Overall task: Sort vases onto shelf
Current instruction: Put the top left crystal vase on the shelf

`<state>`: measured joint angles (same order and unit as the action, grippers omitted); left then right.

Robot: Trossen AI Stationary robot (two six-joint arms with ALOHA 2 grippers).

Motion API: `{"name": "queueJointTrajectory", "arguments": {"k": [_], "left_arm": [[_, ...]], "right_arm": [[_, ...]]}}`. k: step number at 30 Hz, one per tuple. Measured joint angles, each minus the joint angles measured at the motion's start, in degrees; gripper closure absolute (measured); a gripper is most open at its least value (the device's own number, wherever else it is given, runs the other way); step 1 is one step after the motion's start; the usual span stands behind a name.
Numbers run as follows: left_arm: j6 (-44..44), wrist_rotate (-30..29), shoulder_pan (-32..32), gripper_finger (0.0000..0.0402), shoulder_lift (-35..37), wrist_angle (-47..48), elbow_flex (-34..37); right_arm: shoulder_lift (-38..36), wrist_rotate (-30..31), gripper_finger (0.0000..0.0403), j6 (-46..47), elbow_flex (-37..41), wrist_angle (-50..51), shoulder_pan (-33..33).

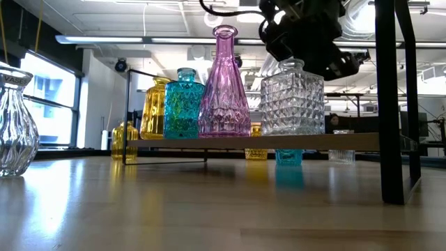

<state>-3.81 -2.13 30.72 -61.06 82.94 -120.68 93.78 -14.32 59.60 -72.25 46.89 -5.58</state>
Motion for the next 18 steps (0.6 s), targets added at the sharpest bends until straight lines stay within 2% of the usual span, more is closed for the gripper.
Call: {"name": "queueJointTrajectory", "arguments": {"k": [18], "left_arm": [[-0.9, 0.0, 0.0, 0.0364, 0.0, 0.0, 0.0]], "right_arm": [[0.2, -3.9, 0.0403, 0.6, 0.0, -6.1, -0.5]]}}
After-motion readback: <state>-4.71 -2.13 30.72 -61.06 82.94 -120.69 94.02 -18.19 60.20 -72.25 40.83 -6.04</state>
